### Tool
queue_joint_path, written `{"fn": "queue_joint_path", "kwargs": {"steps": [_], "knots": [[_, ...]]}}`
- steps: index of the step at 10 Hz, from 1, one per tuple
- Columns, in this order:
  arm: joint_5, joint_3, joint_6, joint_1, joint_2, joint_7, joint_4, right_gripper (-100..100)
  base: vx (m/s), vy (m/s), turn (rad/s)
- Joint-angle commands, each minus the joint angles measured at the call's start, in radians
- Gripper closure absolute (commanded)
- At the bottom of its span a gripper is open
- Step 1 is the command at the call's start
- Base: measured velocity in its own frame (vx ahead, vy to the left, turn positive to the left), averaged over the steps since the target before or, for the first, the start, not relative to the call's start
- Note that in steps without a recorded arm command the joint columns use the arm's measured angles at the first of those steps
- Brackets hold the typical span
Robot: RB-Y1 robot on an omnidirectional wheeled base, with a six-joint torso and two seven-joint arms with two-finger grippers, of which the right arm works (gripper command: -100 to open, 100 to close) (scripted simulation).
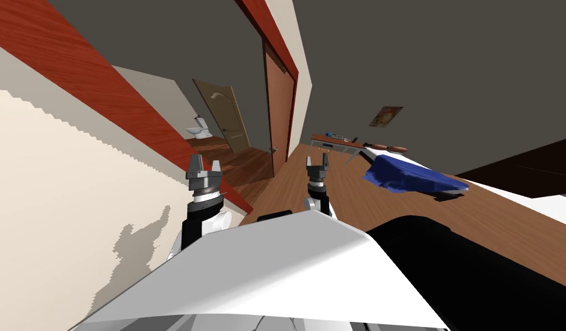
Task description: Push the door open
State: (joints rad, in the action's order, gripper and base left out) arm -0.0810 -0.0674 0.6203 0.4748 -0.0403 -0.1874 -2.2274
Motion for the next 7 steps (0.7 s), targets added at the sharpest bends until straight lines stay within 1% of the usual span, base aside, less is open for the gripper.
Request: {"fn": "queue_joint_path", "kwargs": {"steps": [1, 4, 5, 7], "knots": [[0.010, -0.005, 0.004, -0.017, -0.007, -0.002, 0.036, -100, 0.112, -0.035, 0.048], [0.022, -0.009, 0.011, -0.035, -0.015, -0.006, 0.080, -100, 0.080, -0.025, 0.034], [0.030, -0.012, 0.016, -0.049, -0.020, -0.009, 0.114, -100, 0.105, -0.051, 0.066], [0.039, -0.016, 0.022, -0.063, -0.025, -0.012, 0.147, -100, 0.102, -0.065, 0.053]]}}
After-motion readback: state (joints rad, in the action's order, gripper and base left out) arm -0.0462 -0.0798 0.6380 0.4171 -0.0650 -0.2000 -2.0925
